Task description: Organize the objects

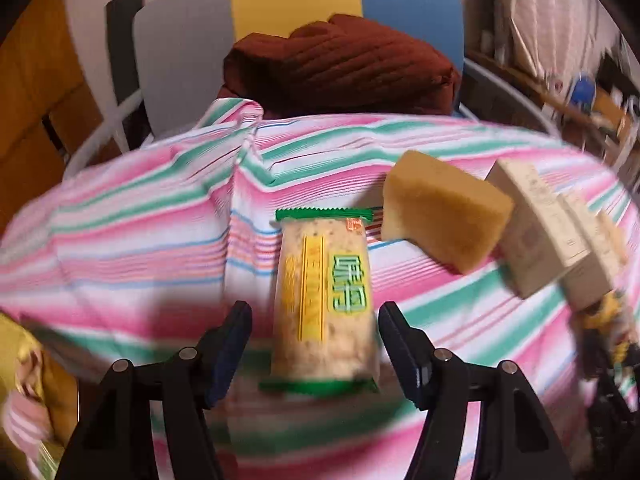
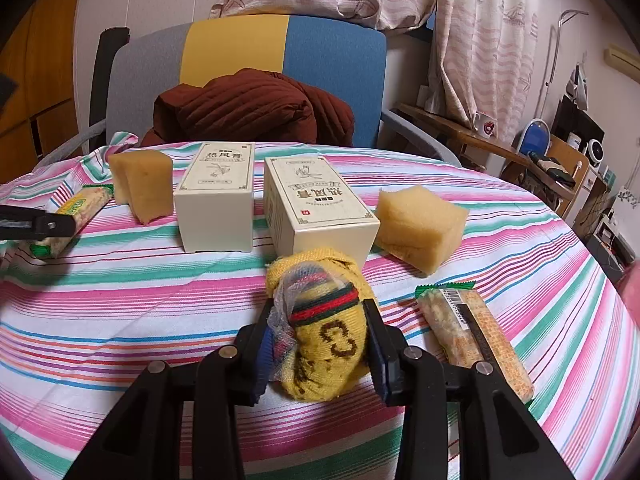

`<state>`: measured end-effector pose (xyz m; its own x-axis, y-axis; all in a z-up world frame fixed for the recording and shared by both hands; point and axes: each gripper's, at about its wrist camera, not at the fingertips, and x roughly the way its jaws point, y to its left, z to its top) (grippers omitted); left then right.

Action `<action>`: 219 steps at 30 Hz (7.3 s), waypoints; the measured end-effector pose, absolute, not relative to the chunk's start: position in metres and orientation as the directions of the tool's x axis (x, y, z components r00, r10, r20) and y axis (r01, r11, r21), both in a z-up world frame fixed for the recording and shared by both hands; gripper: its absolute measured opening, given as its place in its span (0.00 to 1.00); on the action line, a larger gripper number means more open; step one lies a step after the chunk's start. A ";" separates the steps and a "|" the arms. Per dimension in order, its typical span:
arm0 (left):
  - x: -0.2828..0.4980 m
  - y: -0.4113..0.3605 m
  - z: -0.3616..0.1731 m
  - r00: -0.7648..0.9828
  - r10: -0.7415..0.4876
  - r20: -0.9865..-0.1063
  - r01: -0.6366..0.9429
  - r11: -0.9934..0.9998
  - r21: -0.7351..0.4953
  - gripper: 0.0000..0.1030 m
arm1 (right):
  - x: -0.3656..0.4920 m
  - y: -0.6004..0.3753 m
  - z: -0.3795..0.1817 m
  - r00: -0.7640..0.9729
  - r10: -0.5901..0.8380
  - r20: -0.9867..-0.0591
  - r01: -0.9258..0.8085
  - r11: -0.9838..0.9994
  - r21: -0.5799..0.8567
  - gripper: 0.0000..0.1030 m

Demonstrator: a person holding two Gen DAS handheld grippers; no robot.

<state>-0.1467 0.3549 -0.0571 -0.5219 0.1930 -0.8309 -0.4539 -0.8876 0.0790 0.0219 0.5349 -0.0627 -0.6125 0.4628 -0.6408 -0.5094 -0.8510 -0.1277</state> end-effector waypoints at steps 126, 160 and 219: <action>-0.044 -0.080 -0.002 -0.679 0.249 -0.690 -0.136 -0.967 -0.215 0.50 | -0.040 0.188 0.007 -0.792 -0.213 -0.572 0.077 -0.964 0.253 0.77; 0.010 0.060 0.013 -0.521 0.552 -0.651 -0.508 -0.813 -0.283 0.55 | 0.045 0.335 -0.027 -0.777 0.011 -0.630 -0.242 -0.928 0.282 0.79; -0.141 0.374 -0.021 -0.331 0.507 -0.796 -0.483 -0.815 -0.319 0.74 | 0.079 0.627 -0.062 -0.571 0.413 -0.710 -0.624 -0.780 0.048 0.47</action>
<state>-0.1406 0.3741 -0.0206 -0.3309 0.5075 -0.7956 -0.4826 -0.8155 -0.3195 0.0793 0.6266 -0.0619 -0.5707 0.4128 -0.7099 -0.6242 -0.7798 0.0483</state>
